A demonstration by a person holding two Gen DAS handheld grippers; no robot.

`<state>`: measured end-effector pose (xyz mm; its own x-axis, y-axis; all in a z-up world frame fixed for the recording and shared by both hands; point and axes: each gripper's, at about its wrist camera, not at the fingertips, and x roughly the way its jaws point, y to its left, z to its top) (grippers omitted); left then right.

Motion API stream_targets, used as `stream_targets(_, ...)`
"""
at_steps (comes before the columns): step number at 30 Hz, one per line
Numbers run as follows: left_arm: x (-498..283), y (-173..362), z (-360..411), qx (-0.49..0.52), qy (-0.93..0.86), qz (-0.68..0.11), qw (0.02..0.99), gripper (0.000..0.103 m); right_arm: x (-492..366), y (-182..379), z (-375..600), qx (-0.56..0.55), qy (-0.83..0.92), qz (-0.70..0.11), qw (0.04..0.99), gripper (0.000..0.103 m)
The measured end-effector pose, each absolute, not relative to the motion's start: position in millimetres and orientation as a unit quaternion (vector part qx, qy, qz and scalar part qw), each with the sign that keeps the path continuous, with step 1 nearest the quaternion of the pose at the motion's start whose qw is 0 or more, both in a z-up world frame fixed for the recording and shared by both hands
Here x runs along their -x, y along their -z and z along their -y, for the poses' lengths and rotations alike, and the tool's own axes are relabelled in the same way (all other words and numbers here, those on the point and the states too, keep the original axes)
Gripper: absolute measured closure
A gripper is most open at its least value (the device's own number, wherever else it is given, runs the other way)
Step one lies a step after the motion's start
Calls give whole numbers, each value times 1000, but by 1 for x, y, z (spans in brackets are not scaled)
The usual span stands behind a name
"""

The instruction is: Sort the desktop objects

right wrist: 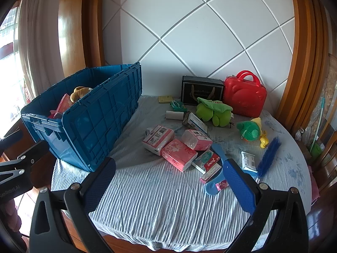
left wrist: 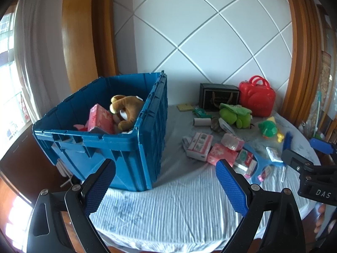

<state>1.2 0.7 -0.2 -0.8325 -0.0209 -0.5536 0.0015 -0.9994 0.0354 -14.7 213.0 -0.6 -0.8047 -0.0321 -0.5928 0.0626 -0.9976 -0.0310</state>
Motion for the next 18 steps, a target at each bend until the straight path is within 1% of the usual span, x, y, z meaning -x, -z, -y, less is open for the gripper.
stream_targets(8, -12, 2, -8, -279, 960, 19, 6, 6, 15, -1, -213, -314, 949, -25, 28, 0)
stream_targets(18, -4, 1, 1, -283, 959, 10, 3, 6, 12, -3, -222, -317, 948, -22, 27, 0)
